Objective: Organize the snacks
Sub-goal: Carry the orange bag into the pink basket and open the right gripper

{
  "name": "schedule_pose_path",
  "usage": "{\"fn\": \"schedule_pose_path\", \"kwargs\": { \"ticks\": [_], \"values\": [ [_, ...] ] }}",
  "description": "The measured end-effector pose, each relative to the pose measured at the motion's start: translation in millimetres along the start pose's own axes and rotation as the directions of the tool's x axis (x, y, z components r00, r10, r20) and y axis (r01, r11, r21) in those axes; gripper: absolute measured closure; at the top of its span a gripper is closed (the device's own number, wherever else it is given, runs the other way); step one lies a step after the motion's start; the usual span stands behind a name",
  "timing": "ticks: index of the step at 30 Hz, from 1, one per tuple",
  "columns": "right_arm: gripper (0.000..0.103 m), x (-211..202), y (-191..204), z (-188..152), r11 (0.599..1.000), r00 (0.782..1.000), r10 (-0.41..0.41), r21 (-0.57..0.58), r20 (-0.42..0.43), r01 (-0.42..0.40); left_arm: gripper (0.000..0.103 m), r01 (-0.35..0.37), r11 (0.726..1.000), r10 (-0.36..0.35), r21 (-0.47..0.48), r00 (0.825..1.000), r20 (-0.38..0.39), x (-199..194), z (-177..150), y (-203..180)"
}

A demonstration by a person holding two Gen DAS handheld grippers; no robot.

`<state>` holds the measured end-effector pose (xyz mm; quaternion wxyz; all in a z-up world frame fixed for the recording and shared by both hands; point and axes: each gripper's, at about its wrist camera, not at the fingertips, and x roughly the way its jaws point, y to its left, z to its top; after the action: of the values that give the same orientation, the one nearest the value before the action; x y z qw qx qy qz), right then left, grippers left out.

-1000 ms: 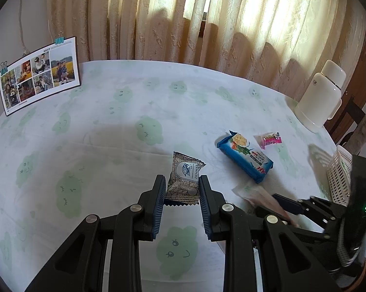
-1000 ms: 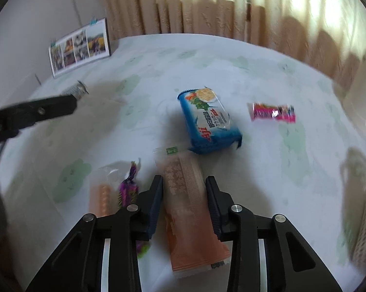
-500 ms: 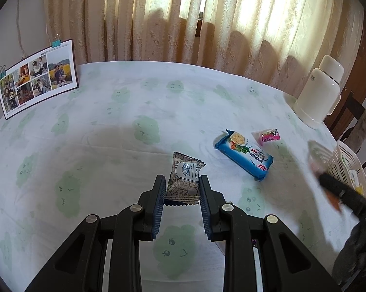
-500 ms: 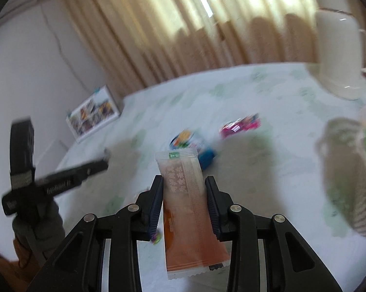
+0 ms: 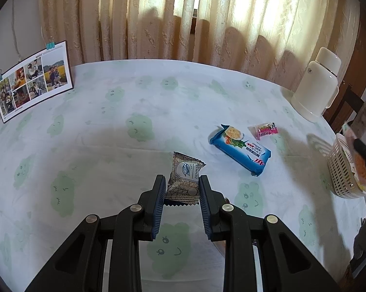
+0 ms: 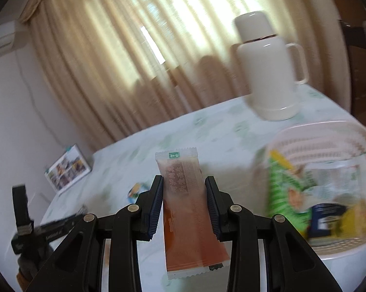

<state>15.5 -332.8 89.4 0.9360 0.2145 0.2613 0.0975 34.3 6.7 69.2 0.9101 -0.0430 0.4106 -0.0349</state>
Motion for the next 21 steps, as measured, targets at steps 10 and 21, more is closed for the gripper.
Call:
{"fn": "schedule_pose_path", "kwargs": {
  "ticks": [10,21],
  "values": [
    [0.062,-25.4,-44.9,6.9,0.953,0.948,-0.289,0.128,0.132,0.273,0.078,-0.001,1.000,0.001,0.010,1.000,-0.011,3.3,-2.5,-4.9],
    [0.045,-37.0,-62.5,6.4,0.925,0.926,-0.349,0.215,0.147,0.314,0.078,0.008,1.000,-0.008,0.017,1.000,-0.009,4.3,-3.3,-8.6]
  ]
}}
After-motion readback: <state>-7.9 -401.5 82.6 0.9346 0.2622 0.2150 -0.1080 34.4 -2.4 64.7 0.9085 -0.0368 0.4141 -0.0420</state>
